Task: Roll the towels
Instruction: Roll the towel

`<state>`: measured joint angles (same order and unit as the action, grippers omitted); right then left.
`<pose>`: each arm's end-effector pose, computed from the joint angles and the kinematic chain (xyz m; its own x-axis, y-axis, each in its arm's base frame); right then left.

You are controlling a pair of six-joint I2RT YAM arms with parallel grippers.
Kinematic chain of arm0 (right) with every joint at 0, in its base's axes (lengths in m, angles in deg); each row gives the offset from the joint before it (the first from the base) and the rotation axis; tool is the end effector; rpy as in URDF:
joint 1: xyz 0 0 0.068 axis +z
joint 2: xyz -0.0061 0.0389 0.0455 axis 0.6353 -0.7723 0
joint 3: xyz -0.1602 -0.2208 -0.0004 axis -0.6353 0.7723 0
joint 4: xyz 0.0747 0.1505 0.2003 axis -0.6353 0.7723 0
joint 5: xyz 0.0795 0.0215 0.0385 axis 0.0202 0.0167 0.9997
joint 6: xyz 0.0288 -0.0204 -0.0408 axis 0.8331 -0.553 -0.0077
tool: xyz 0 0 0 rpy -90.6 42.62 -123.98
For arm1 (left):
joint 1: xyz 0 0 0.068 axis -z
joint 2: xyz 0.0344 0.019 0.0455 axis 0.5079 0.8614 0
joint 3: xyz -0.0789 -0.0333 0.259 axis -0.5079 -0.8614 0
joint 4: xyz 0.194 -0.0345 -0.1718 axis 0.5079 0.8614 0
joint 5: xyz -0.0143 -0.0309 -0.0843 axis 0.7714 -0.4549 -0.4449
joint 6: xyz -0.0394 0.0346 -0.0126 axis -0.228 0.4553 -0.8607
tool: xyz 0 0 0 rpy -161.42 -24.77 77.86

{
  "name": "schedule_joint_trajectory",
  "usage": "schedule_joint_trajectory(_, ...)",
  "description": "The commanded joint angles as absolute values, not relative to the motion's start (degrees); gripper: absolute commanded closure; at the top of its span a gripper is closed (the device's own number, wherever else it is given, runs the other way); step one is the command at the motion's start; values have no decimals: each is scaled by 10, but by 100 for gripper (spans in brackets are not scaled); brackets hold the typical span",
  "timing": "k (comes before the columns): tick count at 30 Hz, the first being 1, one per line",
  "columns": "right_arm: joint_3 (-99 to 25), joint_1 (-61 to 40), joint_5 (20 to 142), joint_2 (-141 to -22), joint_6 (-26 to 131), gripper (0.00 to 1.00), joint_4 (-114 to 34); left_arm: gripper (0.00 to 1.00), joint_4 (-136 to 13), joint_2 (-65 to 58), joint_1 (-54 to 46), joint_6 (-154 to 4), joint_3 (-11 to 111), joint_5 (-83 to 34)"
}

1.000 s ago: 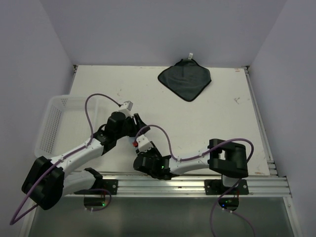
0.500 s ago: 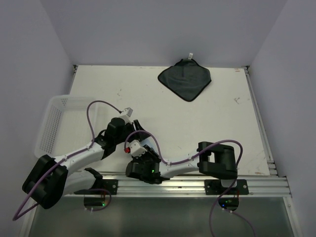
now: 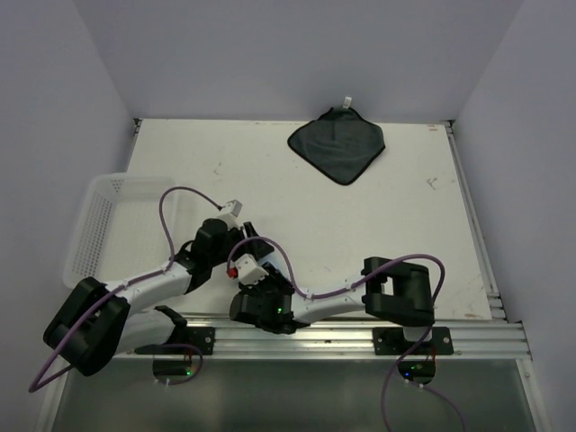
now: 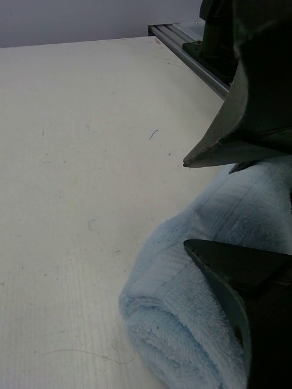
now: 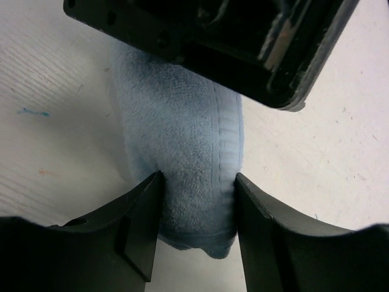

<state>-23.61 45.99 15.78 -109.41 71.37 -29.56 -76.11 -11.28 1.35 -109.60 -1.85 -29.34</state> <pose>0.0591 0.3645 0.1455 -0.2772 -0.5507 -0.7873 -0.4261 0.8049 -0.4130 0.1848 -0.1246 0.1625 -0.7927 -0.3299 -0.5126 0.1614 0.6973 -0.6983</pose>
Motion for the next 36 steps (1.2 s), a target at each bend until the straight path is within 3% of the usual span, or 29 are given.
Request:
schedule_joint_trajectory(1, -223, 455, 212, -1064, 727, 47, -275, 44, -746, -102, 10, -1083, -43, -291)
schedule_joint_trajectory(8, -184, 432, 266, -993, 725, 37, -321, 44, -737, -104, 10, -1078, -56, -285)
schedule_joint_trajectory(20, -97, 362, 473, -900, 724, 25, -444, 44, -733, -117, 10, -1079, -64, -276)
schedule_joint_trajectory(36, -66, 337, 492, -961, 762, 28, -473, 44, -720, -146, 10, -1083, -73, -270)
